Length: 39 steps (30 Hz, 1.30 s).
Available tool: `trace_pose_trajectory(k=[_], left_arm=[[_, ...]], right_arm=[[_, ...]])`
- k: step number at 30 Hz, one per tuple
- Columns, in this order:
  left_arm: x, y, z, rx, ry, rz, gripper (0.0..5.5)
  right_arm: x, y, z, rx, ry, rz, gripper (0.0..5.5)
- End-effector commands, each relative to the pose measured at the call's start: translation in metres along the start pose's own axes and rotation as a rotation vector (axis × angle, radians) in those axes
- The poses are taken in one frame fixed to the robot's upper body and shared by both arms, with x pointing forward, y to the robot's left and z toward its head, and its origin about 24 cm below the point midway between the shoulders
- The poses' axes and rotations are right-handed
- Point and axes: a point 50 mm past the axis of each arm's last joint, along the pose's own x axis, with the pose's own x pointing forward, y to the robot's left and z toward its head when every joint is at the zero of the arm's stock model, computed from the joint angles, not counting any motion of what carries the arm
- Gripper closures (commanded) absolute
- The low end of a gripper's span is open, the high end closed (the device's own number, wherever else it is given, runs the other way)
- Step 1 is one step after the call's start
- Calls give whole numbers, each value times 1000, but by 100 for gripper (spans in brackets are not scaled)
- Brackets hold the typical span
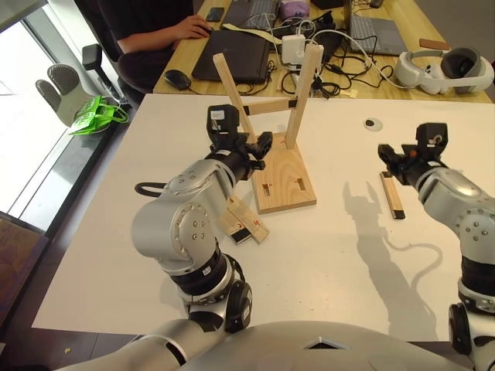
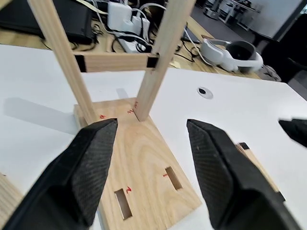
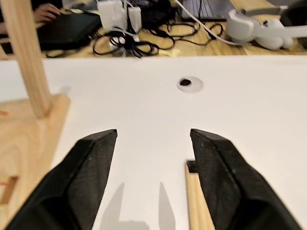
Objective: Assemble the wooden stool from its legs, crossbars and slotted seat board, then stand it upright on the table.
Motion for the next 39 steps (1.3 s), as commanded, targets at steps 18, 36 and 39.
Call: trace_pose_trajectory(k=[18, 36, 39], left_arm=[[-4, -8, -1, -90, -62, 68, 281], [-3, -7, -2, -94, -61, 73, 281], [-3, -8, -4, -94, -58, 74, 281]], right_arm=[[1, -46, -63, 78, 367, -10, 264], [14, -41, -67, 172, 499, 40, 423], [14, -40, -63, 168, 467, 33, 423]])
